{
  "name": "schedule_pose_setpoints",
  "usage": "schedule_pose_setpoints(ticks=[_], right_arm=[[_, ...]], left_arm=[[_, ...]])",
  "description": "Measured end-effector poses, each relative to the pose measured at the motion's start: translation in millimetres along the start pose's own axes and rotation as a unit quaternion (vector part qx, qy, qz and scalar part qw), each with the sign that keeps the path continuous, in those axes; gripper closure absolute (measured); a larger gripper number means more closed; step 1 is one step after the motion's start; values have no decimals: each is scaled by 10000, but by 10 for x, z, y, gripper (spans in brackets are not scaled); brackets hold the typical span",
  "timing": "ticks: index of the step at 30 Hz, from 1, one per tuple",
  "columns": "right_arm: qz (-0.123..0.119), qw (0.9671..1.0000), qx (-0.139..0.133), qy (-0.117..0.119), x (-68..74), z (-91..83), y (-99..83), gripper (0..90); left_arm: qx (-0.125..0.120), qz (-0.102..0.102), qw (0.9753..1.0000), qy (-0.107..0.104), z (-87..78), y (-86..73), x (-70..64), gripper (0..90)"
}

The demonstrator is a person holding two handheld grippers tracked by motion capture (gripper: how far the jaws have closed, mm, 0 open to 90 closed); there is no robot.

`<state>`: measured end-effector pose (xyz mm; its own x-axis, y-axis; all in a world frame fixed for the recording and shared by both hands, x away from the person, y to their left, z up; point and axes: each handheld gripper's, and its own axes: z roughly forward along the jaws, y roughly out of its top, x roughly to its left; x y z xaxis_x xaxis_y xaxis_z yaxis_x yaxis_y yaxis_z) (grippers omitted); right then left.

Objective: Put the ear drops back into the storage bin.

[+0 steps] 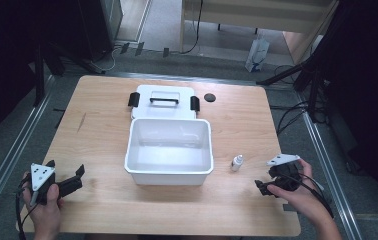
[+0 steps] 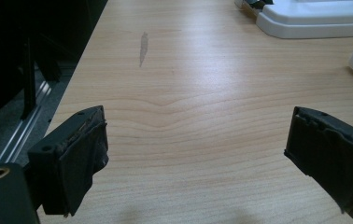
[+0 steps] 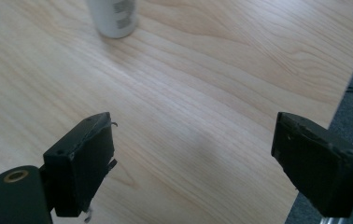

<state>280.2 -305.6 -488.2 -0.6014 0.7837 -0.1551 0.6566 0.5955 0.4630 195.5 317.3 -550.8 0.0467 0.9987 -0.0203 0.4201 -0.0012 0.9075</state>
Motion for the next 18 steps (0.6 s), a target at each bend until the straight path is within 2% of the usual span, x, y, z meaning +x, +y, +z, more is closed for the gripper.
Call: schedule_pose_setpoints(ticks=[3,6,8,10,14,18], right_arm=[[-397,9987,274,157,32,-7,135,140],[-831,9942,585,355,66,8,285,174],[-998,9912,773,402,74,13,360,234],[-1077,9883,942,525,71,12,443,281],[-1149,9834,1267,608,70,17,630,298],[-1129,9818,1376,657,113,12,795,306]], left_arm=[[2,-11,10000,-5,4,0,-2,64],[9,10,10000,2,7,3,-4,64],[19,22,10000,3,7,4,-5,64],[17,25,10000,11,8,4,-7,64],[29,25,10000,16,10,6,-9,64],[29,22,10000,9,10,6,-8,64]])
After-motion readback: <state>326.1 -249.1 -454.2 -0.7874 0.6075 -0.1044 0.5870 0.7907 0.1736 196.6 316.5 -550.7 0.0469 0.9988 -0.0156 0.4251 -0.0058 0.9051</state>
